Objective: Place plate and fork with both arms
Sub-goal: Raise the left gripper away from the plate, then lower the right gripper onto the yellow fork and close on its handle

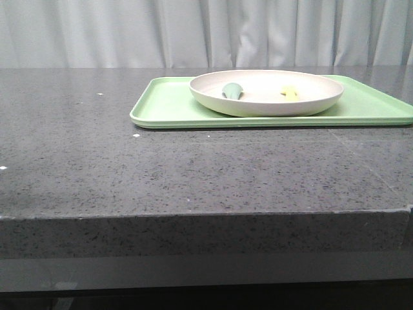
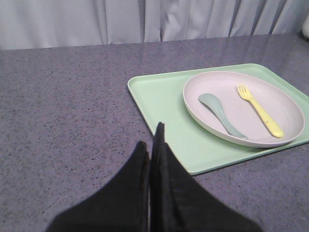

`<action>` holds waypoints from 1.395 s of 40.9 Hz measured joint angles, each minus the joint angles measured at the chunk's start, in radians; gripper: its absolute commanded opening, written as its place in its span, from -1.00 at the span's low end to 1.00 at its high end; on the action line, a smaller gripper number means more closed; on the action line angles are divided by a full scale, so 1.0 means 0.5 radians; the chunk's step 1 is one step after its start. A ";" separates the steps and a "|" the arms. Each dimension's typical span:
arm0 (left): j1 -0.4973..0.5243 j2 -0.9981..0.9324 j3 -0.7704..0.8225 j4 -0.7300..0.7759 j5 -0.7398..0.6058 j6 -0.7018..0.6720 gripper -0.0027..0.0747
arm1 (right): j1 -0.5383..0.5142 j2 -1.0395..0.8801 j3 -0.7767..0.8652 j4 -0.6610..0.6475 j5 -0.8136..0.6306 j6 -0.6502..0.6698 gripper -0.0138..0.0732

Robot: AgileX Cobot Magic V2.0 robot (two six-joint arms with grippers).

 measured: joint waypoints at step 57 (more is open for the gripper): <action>0.000 -1.113 0.569 0.008 0.224 0.000 -0.98 | 0.430 2.178 -1.516 0.002 0.687 0.402 0.44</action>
